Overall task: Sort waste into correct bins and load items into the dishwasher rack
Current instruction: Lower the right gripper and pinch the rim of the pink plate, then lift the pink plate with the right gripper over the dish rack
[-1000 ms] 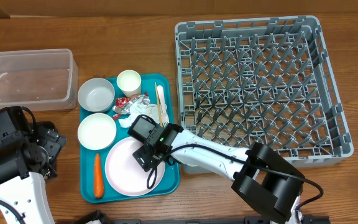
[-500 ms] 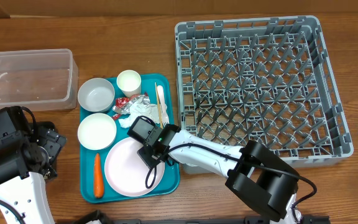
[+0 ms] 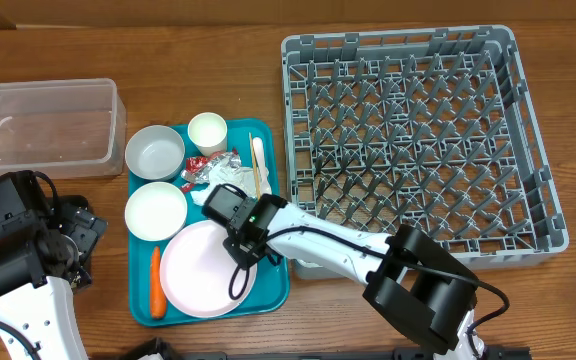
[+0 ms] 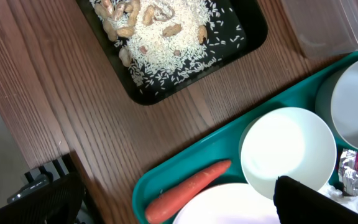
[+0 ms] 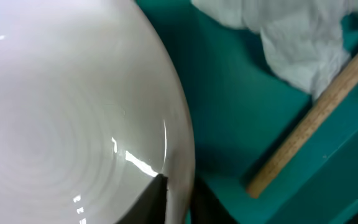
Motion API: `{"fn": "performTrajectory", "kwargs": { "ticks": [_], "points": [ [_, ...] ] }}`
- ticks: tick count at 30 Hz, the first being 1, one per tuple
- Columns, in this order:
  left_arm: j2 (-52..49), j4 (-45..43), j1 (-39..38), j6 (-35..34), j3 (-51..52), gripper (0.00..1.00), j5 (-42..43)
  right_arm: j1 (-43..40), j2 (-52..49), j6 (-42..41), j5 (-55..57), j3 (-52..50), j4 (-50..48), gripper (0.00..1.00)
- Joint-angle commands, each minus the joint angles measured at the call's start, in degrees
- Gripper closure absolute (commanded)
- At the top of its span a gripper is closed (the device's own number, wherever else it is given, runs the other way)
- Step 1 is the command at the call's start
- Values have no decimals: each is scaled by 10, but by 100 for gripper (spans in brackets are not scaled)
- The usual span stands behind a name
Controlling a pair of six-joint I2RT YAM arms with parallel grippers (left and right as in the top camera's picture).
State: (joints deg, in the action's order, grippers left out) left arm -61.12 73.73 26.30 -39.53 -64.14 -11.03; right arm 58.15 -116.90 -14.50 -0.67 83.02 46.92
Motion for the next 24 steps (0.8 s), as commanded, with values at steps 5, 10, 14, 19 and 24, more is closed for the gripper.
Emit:
{"fn": "performTrajectory", "kwargs": {
  "ticks": [5,10,14,19,24],
  "points": [
    [4,-1,3,-12,-9,0,-12,2,-5,0,6,36,15,96],
    [4,-1,3,-12,-9,0,-11,2,-4,0,6,37,24,96],
    [4,-1,3,-12,-9,0,-11,2,-2,-3,6,58,57,96],
    [4,-1,3,-12,-9,0,-11,-4,18,0,11,99,102,96],
    [4,-1,3,-12,-9,0,-11,-24,56,0,16,117,125,96]
  ]
}}
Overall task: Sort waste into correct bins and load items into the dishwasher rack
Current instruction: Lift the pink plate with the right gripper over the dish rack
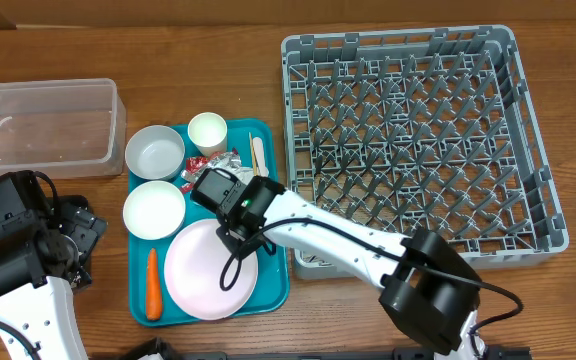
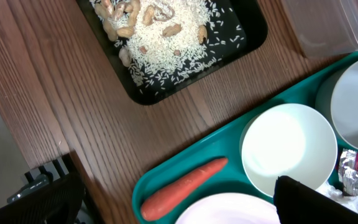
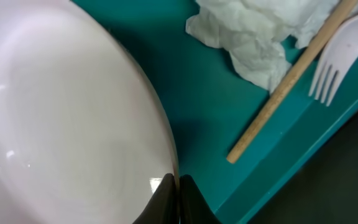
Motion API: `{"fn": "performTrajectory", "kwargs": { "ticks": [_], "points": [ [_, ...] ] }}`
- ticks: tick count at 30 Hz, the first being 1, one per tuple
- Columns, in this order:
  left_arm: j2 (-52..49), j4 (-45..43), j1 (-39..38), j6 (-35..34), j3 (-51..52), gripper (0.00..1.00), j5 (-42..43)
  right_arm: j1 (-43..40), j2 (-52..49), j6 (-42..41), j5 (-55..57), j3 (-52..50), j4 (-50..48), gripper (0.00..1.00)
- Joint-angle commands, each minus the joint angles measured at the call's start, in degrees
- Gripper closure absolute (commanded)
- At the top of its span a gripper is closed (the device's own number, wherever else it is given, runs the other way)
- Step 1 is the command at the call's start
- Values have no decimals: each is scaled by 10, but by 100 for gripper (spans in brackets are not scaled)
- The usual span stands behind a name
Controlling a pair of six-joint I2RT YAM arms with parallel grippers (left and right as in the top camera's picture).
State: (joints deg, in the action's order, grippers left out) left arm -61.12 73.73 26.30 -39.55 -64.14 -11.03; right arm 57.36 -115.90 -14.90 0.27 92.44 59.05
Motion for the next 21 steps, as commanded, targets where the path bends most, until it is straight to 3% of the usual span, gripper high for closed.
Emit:
{"fn": "performTrajectory", "kwargs": {
  "ticks": [1,12,21],
  "points": [
    [4,-1,3,-11,-9,0,-11,-22,56,3,9,23,7,96],
    [4,-1,3,-11,-9,0,-11,-107,174,3,59,31,32,96],
    [4,-1,3,-11,-9,0,-11,-289,258,3,141,56,45,96]
  ]
}}
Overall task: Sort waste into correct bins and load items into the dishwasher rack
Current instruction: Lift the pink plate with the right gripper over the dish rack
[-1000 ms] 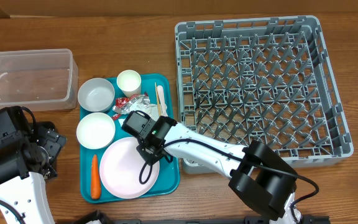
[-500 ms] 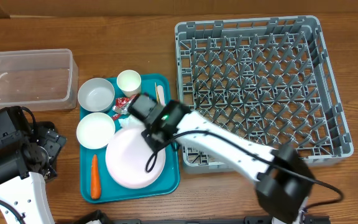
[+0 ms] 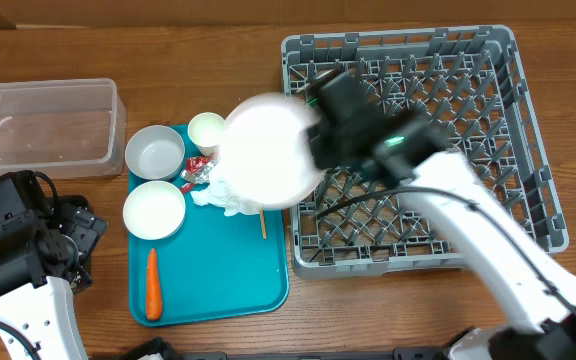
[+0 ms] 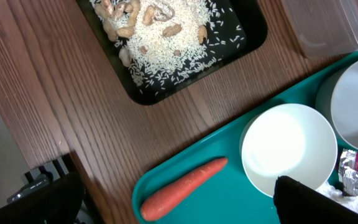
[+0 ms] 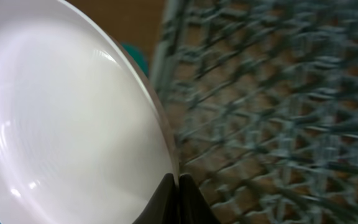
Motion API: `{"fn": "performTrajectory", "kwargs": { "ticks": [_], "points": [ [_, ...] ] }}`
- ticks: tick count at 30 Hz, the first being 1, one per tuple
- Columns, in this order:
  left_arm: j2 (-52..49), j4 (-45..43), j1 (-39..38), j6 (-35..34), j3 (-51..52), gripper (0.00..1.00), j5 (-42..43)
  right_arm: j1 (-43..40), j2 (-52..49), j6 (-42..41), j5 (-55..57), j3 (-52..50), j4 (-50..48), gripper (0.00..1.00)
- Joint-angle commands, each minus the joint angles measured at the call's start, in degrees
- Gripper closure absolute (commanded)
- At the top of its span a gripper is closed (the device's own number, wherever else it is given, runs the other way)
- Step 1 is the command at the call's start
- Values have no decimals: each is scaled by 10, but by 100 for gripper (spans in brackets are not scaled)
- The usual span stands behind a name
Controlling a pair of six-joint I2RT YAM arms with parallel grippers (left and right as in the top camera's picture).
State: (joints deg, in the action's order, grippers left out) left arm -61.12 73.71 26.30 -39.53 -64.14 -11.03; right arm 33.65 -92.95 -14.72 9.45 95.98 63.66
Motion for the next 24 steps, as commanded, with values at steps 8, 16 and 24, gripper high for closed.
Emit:
{"fn": "performTrajectory", "kwargs": {
  "ticks": [8,16,24],
  "points": [
    [4,0,3,-12,-9,0,-11,-247,25,0,51,20,-55,96],
    [4,0,3,-12,-9,0,-12,-388,19,0,69,19,-124,96],
    [4,0,3,-12,-9,0,-12,-399,-23,0,89,19,-134,96]
  ]
}}
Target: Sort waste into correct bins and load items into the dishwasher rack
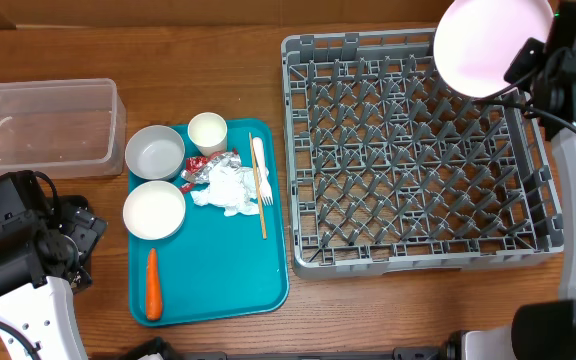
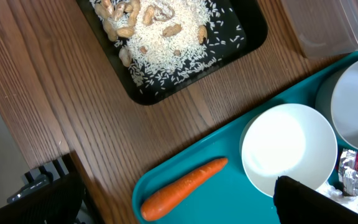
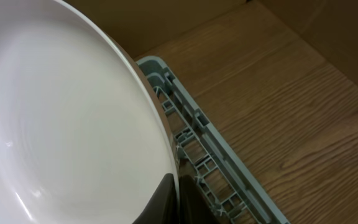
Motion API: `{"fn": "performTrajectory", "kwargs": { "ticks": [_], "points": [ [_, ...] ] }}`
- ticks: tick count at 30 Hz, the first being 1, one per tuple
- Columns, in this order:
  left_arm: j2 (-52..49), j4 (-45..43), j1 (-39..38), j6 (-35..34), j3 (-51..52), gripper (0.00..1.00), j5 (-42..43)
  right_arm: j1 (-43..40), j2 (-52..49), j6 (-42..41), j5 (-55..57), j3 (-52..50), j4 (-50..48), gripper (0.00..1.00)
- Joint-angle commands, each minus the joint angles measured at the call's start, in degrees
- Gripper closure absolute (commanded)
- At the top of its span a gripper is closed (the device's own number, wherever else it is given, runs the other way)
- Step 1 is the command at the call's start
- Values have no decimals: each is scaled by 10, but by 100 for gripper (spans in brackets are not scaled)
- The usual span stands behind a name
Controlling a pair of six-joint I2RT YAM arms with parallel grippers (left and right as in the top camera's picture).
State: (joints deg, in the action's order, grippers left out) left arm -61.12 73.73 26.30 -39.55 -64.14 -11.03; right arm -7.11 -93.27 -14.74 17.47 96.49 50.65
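Observation:
My right gripper (image 1: 528,55) is shut on the rim of a white plate (image 1: 488,45), held up over the far right corner of the grey dishwasher rack (image 1: 298,150). In the right wrist view the plate (image 3: 61,124) fills the left and the dark fingertips (image 3: 166,202) pinch its edge above the rack's rim (image 3: 229,155). My left gripper (image 2: 176,190) hangs open over the teal tray (image 1: 218,290), near the carrot (image 2: 182,186) and a white bowl (image 2: 288,149).
The tray also carries a second bowl (image 1: 155,152), a paper cup (image 1: 207,131), a foil wrapper (image 1: 208,166), a crumpled napkin (image 1: 228,190), a white fork (image 1: 259,165) and a wooden stick (image 1: 257,205). A clear bin (image 1: 43,125) stands far left. A black tray of rice and peanuts (image 2: 166,43) lies beneath the left arm.
The plate in my right gripper was over the rack's left edge beside the tray and is now over the rack's far right corner. The left arm has not moved.
The plate lay on the tray with my right gripper at its rim. Then the fingers were shut on the rim with the plate shifted slightly. Afterwards it was lifted clear between tray and rack, and now it is over the rack's far right corner.

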Motion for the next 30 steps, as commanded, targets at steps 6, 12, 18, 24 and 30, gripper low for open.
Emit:
{"fn": "performTrajectory", "kwargs": {
  "ticks": [6,12,18,24,30],
  "points": [
    [4,-1,3,-11,-9,0,-11,51,-49,0,6,14,-15,96],
    [4,-1,3,-11,-9,0,-11,111,-80,0,27,14,-30,96],
    [4,-1,3,-11,-9,0,-11,160,-124,0,107,14,-41,96],
    [4,-1,3,-11,-9,0,-11,188,-136,0,110,14,-54,96],
    [4,-1,3,-11,-9,0,-11,203,-138,0,141,14,-58,96]
  ]
}}
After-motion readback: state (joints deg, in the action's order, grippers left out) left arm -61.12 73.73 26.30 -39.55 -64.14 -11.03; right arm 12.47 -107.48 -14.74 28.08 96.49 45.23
